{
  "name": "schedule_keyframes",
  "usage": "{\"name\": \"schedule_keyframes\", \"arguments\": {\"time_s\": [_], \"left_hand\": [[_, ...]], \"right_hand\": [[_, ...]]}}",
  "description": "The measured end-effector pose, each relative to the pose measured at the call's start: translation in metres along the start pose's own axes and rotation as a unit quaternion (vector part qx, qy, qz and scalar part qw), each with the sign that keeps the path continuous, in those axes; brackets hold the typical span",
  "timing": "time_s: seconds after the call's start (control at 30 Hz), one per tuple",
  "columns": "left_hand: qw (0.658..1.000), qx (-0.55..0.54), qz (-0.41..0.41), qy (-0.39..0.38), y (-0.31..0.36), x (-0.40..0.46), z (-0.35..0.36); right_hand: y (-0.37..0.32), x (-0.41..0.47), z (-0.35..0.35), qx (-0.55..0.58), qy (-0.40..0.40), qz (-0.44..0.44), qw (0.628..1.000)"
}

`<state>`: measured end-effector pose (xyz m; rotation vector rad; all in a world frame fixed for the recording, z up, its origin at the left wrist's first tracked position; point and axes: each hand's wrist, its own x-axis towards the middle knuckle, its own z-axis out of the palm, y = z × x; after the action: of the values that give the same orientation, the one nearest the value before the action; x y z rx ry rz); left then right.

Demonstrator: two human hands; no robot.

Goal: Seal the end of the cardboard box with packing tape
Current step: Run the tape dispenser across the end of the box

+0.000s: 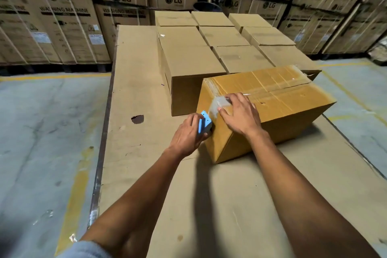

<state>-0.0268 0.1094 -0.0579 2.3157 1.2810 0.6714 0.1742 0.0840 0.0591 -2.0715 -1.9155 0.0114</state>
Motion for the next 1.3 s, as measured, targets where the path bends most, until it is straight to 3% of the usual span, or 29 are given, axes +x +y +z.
{"name": "schedule_keyframes", "arguments": {"time_s": [0.27, 0.47, 0.63, 1.3], "left_hand": [[1.000, -0.027, 0.005, -0.005, -0.018, 0.007, 0.018], [0.999, -0.037, 0.032, 0.013, -0.030, 0.016, 0.037], [0.997, -0.006, 0.071, 0.023, -0.038, 0.015, 0.043], [0.996, -0.022, 0.079, 0.037, -0.035, 0.015, 0.040]], "right_hand": [[-0.017, 0.030, 0.022, -0.036, -0.056, 0.110, 0.992], [-0.018, 0.041, 0.027, -0.021, -0.055, 0.160, 0.985], [-0.014, 0.042, 0.032, -0.023, -0.054, 0.170, 0.984], [-0.020, 0.049, 0.035, -0.069, -0.100, 0.184, 0.975]]}}
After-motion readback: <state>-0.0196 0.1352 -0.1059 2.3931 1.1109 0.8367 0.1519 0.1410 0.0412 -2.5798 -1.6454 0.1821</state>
